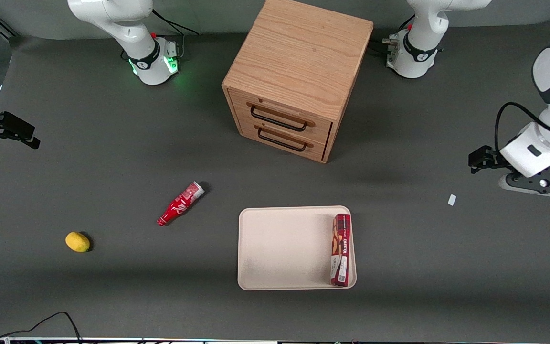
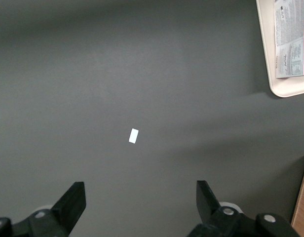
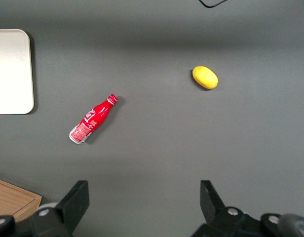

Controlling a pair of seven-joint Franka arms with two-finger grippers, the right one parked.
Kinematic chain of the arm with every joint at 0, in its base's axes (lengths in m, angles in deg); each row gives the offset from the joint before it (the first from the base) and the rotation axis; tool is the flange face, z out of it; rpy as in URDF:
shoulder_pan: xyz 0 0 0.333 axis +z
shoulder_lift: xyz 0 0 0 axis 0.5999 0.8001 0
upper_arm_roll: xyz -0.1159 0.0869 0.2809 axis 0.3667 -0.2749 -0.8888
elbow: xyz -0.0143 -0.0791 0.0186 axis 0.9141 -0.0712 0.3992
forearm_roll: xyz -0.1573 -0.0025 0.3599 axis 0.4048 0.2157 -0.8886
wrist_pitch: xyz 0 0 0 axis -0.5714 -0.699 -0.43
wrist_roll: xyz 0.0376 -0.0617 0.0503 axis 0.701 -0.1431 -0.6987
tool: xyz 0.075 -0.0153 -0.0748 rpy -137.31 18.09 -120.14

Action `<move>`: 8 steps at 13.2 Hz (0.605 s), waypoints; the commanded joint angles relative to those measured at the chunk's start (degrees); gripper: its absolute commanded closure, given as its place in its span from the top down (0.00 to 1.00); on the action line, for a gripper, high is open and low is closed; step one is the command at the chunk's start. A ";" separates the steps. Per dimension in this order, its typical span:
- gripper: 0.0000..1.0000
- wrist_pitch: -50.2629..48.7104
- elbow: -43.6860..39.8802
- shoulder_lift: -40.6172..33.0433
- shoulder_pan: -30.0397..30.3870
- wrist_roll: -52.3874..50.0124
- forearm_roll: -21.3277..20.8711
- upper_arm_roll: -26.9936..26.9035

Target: Place red cookie box on tray

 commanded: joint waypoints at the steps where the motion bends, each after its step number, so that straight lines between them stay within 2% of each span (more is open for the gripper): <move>1: 1.00 -2.14 2.21 -3.85 4.02 1.33 1.74 0.72; 3: 1.00 -5.66 2.12 -6.05 5.26 1.68 3.41 0.90; 6: 1.00 -9.53 1.42 -9.48 4.39 1.68 2.54 0.72; 8: 1.00 -12.34 -1.99 -8.44 3.07 1.77 2.54 0.46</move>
